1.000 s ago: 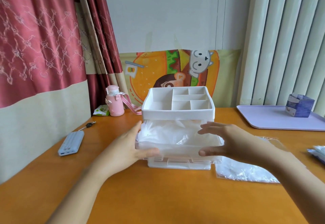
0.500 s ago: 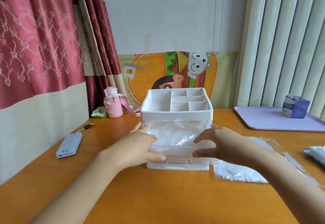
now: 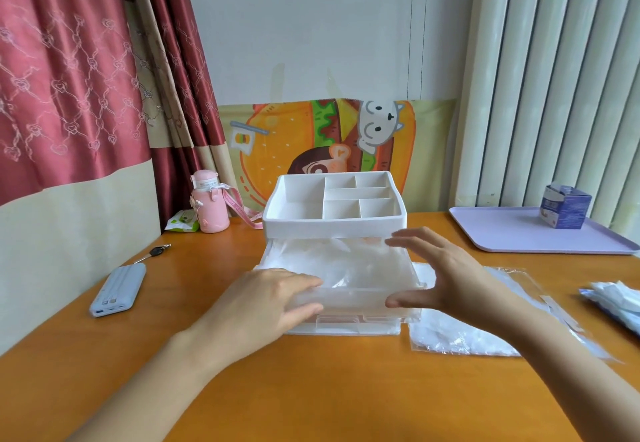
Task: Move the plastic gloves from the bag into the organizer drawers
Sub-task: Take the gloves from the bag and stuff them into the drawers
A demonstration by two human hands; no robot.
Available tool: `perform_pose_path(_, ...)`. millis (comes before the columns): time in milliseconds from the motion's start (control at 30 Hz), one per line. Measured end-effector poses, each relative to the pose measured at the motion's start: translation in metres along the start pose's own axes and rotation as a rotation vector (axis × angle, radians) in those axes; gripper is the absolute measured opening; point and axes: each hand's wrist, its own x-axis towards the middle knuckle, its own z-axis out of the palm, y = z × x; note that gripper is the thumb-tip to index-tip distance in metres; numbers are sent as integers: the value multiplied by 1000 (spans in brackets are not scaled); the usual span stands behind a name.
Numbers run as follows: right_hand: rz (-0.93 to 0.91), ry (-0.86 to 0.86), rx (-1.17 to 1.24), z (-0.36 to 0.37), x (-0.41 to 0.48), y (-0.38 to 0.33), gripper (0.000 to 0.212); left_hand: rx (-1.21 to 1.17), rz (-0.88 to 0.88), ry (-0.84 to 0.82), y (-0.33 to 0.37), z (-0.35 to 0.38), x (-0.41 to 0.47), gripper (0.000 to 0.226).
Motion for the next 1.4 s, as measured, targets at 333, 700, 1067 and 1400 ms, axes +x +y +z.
perform_pose_path(333,-8,-16,-2,6,-1,8,59,-177,-19,-26,-19,3,13,65)
perform_pose_path(700,-102,264,-22,16,17,23,70,-182,41,522,-40,16,16,37)
perform_pose_path(1067,-60,225,25,22,31,27,88,-166,-123,299,-59,18,9,69)
perform_pose_path(1400,-59,214,36,25,39,25,94,46,-212,29,-46,1,22,107)
